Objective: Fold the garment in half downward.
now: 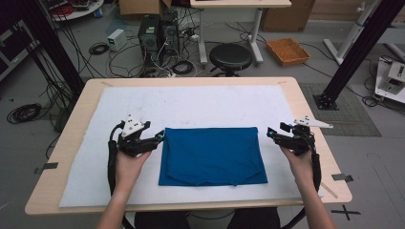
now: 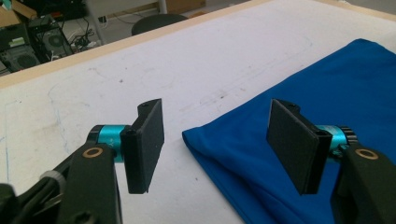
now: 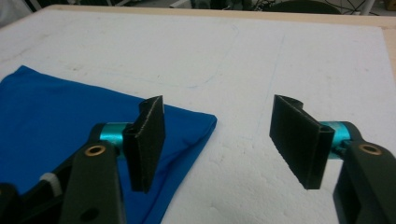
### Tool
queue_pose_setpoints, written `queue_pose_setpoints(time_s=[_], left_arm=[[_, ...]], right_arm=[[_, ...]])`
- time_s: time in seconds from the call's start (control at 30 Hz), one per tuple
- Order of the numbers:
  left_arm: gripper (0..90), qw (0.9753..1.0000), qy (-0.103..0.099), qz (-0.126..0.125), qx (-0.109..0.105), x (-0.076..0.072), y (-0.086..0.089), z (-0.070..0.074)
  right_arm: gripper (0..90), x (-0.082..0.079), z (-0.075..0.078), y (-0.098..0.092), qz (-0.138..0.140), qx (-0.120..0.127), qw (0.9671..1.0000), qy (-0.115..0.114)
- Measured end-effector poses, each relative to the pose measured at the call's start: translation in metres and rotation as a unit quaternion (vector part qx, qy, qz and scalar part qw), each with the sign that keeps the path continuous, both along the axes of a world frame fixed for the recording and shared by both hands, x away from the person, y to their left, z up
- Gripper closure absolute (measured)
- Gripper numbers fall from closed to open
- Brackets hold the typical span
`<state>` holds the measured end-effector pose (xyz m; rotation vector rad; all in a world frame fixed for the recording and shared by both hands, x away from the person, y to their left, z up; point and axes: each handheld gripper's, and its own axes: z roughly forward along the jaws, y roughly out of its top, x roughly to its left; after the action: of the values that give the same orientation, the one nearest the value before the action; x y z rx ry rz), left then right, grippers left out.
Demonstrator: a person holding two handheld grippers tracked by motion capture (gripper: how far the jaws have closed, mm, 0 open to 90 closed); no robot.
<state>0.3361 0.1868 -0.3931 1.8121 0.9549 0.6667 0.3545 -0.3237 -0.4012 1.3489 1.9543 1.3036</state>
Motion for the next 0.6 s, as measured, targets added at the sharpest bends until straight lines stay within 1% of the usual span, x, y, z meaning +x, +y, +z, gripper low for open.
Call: queue_pose_setpoints(time_s=[0.13,0.23,0.37,0.6], left_arm=[[36.8,1.0000,0.000,-0.007,-0.001,0.0012,-0.0020,-0.0010],[36.8,1.0000,0.000,-0.010,0.000,0.0013,-0.0033,-0.0016],[36.8,0.9999,-0.001,-0.010,0.001,0.0006,-0.0034,-0.0012],[36.9,0.9999,-0.001,-0.012,-0.007,-0.0002,-0.0039,0.0003]], right_arm=[[30.4,-0.0017,0.0007,-0.0060,-0.012,0.005,0.9999,0.000],[29.4,-0.0020,0.0009,-0.0093,-0.016,0.009,0.9998,-0.001],[29.1,-0.0023,0.0010,-0.0104,-0.017,0.011,0.9998,-0.002],[29.1,-0.0027,0.0002,-0.0105,-0.016,0.013,0.9998,-0.001]])
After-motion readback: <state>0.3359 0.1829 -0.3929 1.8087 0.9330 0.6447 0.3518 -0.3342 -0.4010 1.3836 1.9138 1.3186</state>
